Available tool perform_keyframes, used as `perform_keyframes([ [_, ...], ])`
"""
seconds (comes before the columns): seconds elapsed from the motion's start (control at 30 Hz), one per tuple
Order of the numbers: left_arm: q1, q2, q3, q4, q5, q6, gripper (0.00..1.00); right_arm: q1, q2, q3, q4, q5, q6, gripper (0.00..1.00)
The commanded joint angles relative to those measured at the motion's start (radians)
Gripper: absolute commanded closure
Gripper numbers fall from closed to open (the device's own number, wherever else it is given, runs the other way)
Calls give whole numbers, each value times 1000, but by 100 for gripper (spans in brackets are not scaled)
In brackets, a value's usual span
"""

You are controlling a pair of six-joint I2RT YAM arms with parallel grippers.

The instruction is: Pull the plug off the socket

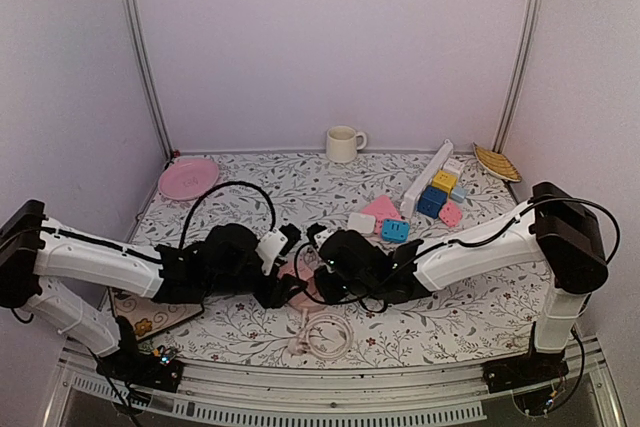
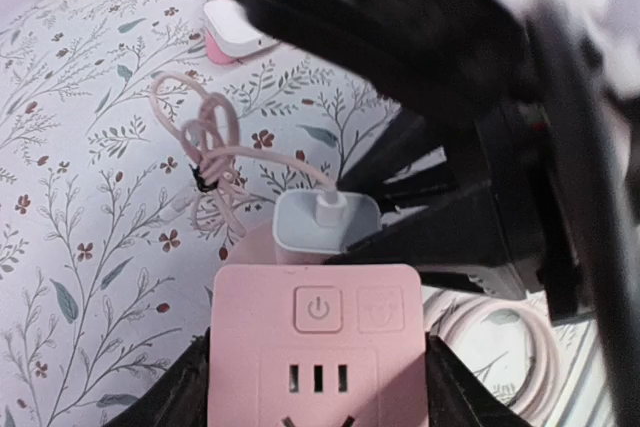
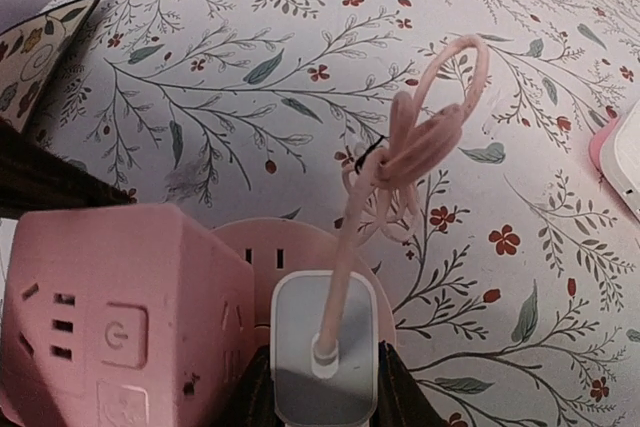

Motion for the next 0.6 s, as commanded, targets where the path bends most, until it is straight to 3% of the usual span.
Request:
perform_keyframes([
  [0.0, 115, -79, 15, 227, 283, -141, 66, -22, 65, -29, -109, 20, 13, 98],
  [0.17, 108, -32, 60, 183, 323, -130, 67, -22, 61, -27, -110, 25, 12, 98],
  [0.37, 57, -43, 51, 164, 125, -114, 67, -23, 31, -29, -101, 19, 22, 98],
  [0.57, 157, -101, 13, 81, -36, -241, 63, -29, -16, -33, -102, 33, 30, 98],
])
